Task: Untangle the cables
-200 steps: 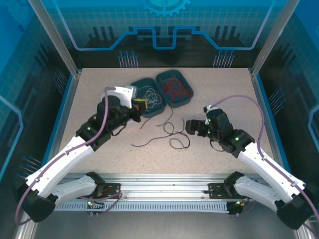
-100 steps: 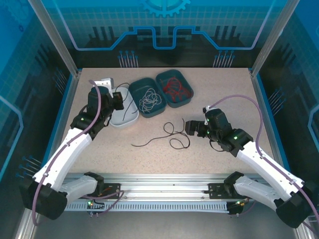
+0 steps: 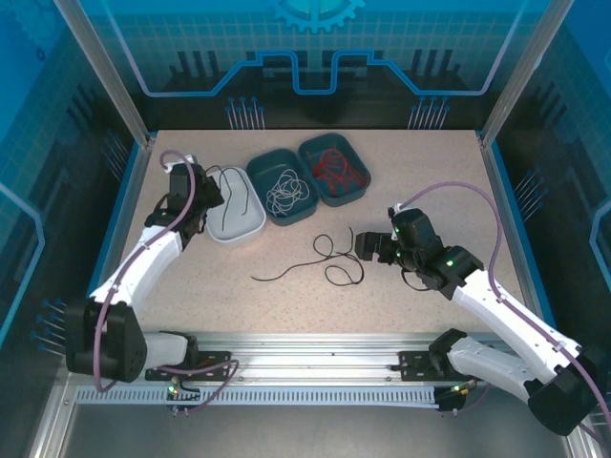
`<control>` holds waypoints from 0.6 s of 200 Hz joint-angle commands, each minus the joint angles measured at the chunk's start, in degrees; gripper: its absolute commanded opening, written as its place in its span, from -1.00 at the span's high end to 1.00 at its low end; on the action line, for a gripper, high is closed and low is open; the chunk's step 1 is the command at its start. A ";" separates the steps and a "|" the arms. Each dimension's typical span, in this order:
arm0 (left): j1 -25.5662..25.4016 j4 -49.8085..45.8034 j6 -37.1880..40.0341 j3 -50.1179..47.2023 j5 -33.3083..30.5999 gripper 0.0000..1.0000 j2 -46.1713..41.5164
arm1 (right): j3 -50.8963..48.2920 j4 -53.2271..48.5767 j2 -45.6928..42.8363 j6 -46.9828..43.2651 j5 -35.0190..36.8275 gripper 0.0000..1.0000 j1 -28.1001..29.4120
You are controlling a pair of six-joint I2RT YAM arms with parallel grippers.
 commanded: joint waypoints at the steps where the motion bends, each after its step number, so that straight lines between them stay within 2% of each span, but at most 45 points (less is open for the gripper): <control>1: 2.23 5.24 -4.15 -1.66 0.07 1.00 3.07 | 1.62 -1.17 -0.21 -0.11 1.42 -0.99 -0.17; 55: 2.93 10.38 -6.32 -3.27 2.26 0.90 9.26 | 1.88 -1.24 0.11 0.11 1.39 -0.99 -0.14; 92: 3.02 13.96 -6.77 -3.03 6.04 0.90 13.29 | 2.03 -1.39 -0.12 0.11 1.35 -0.99 -0.06; 108: 3.02 13.99 -6.93 -2.20 7.16 0.80 14.79 | 1.77 -1.43 -0.42 0.16 1.43 -0.99 -0.05; 120: 3.02 13.95 -7.02 -1.85 8.02 0.63 15.36 | 1.58 -1.46 -0.67 0.20 1.52 -0.99 0.03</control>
